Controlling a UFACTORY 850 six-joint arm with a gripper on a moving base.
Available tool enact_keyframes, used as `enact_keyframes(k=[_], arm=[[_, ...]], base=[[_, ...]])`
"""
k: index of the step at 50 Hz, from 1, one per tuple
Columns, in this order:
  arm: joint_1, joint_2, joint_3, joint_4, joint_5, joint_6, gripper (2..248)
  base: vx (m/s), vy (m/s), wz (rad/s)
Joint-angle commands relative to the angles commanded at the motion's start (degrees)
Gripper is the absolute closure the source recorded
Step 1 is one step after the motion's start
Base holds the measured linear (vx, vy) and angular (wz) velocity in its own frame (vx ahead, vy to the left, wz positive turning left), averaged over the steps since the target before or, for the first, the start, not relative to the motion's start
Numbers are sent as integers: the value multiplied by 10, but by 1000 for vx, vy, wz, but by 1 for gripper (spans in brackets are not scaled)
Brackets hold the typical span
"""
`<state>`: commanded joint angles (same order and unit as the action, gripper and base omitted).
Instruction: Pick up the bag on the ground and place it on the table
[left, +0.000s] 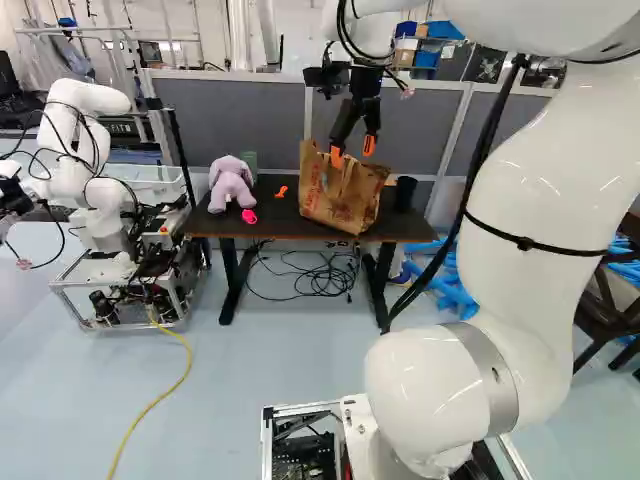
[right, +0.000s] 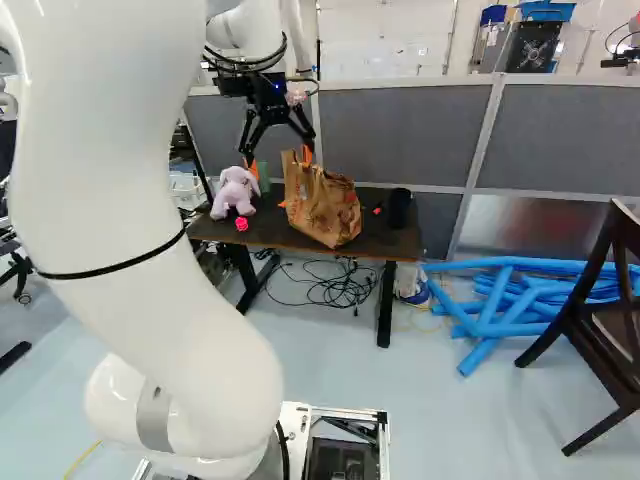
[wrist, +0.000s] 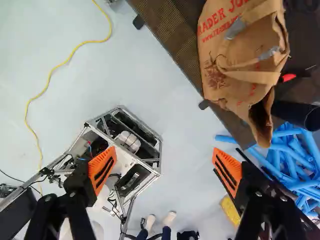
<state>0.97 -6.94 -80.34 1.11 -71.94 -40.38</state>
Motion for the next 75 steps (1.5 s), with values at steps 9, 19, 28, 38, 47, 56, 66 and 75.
enact_keyframes(k=[9, 19, 28, 38, 47, 56, 66, 75], arm=[[0, 0, 0, 0, 0, 0, 3], [0, 0, 0, 0, 0, 0, 3], [0, 0, 0, 0, 0, 0, 3], [0, 0, 0, 0, 0, 0, 3], [0, 0, 0, 0, 0, 0, 3], [0, 0, 0, 0, 0, 0, 3], [0, 0, 0, 0, 0, 0, 3], [0, 0, 0, 0, 0, 0, 3]], base=[[-208, 3, 31], [-211, 5, 32], [-208, 1, 30], [-208, 5, 34], [-193, 3, 31], [-137, 3, 20], [-37, 2, 5], [13, 1, -1]])
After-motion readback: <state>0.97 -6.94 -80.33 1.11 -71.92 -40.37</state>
